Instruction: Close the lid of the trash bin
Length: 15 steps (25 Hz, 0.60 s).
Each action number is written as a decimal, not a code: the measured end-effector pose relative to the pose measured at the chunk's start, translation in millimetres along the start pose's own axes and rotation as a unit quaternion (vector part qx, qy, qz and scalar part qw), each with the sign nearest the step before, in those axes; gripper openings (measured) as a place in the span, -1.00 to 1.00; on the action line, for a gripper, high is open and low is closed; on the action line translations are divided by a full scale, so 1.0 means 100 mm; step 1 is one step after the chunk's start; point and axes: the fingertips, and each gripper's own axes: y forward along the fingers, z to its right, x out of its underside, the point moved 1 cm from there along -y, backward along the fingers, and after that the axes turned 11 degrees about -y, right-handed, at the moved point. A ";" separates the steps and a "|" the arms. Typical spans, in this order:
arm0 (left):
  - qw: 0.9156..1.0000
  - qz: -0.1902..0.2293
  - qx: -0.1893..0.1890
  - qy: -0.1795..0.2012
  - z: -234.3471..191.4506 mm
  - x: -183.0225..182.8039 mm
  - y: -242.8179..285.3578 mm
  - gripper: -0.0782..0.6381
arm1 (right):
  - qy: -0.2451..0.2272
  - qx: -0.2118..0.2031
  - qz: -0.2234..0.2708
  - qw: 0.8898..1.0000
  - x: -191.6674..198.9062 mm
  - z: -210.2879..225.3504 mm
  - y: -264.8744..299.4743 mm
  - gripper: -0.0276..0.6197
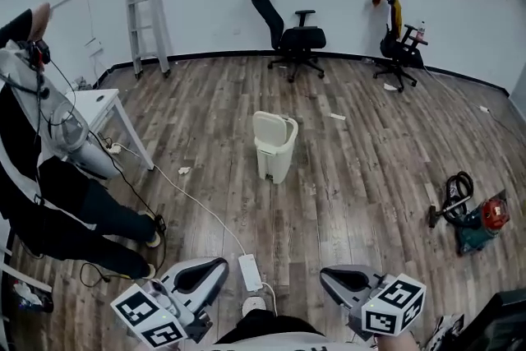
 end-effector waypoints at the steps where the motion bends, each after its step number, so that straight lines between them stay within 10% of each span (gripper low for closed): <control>1: 1.000 0.005 0.011 -0.005 -0.07 -0.09 0.06 -0.76 | -0.004 0.002 0.001 1.000 -0.10 0.04 0.09 -0.88; 15: 0.999 -0.002 0.041 -0.022 -1.24 -0.58 0.58 -0.76 | -0.046 0.050 0.002 0.998 -0.70 0.58 0.95 -0.88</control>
